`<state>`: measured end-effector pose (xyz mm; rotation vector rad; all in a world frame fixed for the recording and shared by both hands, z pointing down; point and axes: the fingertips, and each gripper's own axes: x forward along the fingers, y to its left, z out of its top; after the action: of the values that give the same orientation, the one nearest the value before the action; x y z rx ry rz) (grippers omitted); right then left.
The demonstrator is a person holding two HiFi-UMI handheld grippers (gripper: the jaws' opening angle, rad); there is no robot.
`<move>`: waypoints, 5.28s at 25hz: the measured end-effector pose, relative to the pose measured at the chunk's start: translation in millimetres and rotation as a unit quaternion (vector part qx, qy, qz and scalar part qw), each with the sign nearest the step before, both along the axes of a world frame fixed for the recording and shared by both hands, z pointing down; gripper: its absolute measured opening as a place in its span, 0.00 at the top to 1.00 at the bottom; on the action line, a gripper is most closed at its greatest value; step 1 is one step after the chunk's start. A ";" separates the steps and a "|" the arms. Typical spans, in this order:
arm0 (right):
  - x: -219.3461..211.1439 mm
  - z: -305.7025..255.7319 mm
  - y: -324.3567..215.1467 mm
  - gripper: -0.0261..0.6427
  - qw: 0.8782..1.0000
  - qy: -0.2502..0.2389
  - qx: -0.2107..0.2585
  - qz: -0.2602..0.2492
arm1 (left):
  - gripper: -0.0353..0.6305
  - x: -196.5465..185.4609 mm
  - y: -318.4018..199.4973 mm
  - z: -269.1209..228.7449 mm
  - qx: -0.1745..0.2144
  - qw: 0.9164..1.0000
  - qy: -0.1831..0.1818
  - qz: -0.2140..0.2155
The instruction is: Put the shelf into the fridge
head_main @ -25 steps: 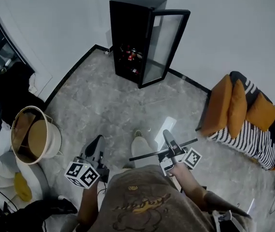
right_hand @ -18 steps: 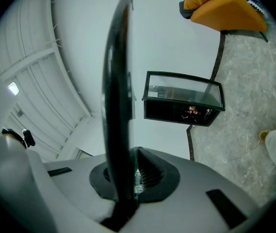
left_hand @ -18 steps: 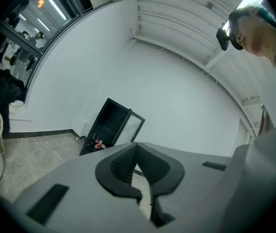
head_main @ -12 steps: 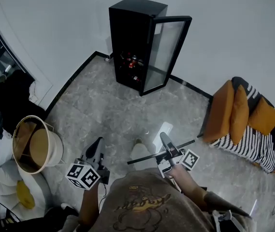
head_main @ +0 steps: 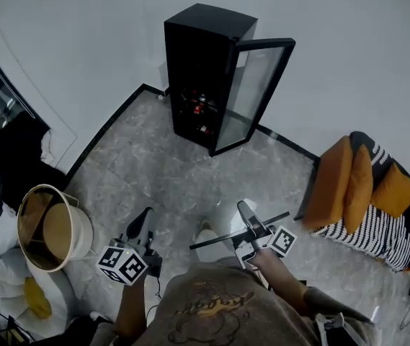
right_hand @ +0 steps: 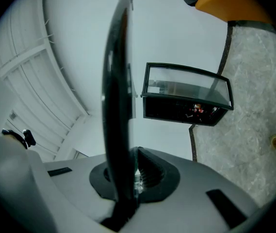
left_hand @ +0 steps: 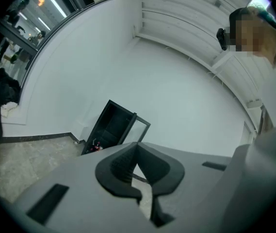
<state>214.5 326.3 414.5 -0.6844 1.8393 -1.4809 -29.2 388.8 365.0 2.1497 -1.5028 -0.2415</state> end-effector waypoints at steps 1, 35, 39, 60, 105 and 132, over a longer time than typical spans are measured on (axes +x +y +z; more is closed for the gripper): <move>-1.4 -0.2 -10.3 0.92 1.000 -0.001 -0.001 -0.003 | 0.95 -1.8 -10.6 0.1 0.000 1.000 -0.001 -0.002; -58.5 -4.1 -234.4 0.92 0.996 0.003 -0.003 -0.086 | 0.95 -34.8 -213.1 -11.1 0.011 0.998 0.002 -0.070; -72.4 0.2 -253.1 0.92 0.997 0.002 -0.003 -0.076 | 0.95 -49.9 -239.7 -9.3 0.012 0.998 0.000 -0.056; -157.1 3.8 -352.3 0.92 1.000 -0.005 -0.020 0.003 | 0.95 -127.9 -386.7 -14.7 0.005 0.999 -0.012 0.036; -202.7 89.0 -488.0 0.92 0.967 -0.057 -0.022 0.248 | 0.95 -147.2 -559.8 48.8 -0.035 0.972 -0.027 0.232; -214.8 182.8 -544.7 0.92 0.946 -0.071 -0.044 0.312 | 0.95 -132.1 -578.6 136.6 -0.079 0.962 -0.025 0.261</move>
<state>-0.3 -218.4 597.3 -1.0565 1.2785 -1.1500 -161.3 -189.8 501.6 2.3376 -0.8910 0.1148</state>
